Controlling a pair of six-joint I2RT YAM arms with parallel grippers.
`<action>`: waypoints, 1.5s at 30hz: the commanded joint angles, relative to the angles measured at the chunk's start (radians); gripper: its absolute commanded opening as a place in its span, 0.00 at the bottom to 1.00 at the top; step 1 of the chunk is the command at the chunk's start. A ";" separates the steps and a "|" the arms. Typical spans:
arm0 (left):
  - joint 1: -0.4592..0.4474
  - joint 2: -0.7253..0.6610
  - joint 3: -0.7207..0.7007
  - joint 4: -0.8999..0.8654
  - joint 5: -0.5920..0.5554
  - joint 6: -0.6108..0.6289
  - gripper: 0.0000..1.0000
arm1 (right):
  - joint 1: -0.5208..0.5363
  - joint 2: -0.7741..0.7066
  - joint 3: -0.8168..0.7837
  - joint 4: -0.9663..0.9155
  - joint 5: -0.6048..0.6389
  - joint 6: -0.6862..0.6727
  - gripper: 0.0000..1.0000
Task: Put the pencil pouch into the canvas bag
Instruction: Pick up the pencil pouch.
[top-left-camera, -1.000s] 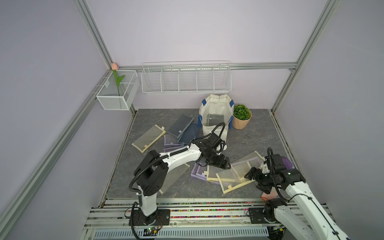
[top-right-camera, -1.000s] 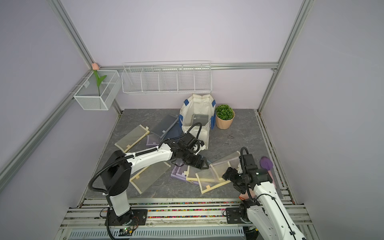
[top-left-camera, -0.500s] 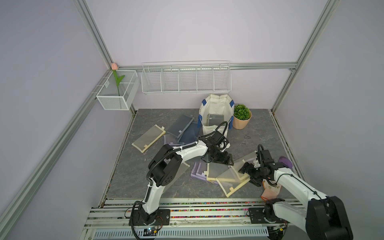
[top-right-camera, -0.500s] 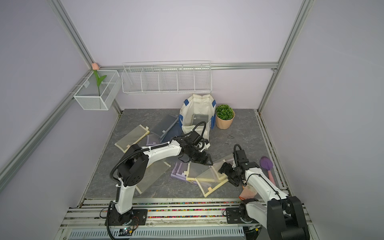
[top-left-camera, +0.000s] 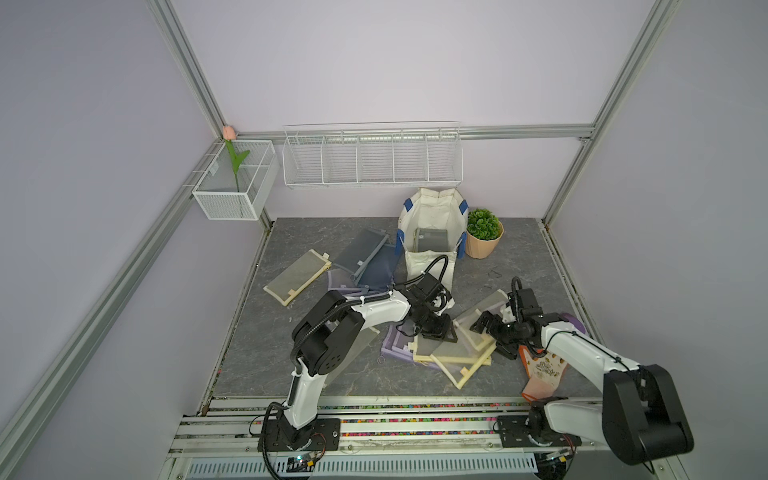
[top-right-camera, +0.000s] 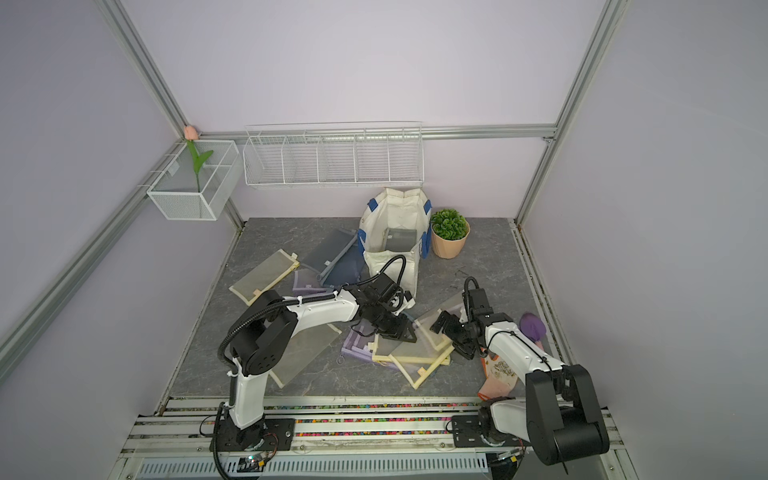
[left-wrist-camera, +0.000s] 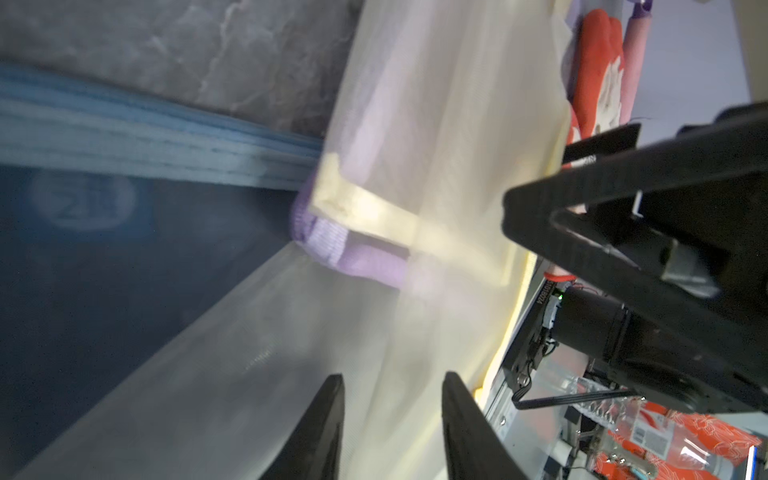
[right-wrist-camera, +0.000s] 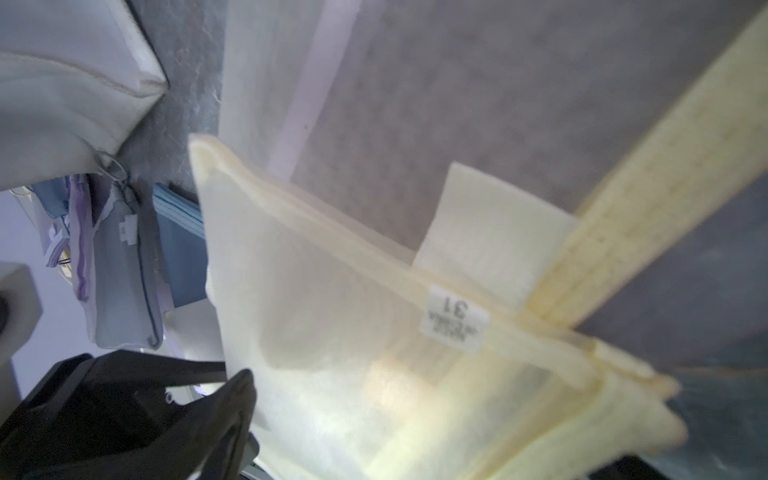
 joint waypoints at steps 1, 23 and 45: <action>-0.006 -0.057 -0.015 0.027 0.014 -0.003 0.27 | 0.010 0.039 0.000 0.011 0.009 -0.012 0.98; -0.030 -0.065 -0.030 0.112 0.055 -0.068 0.24 | 0.019 0.039 0.001 0.037 -0.006 -0.019 1.00; -0.025 -0.254 -0.013 -0.041 -0.070 -0.029 0.00 | 0.048 -0.271 0.059 -0.144 0.040 -0.052 0.93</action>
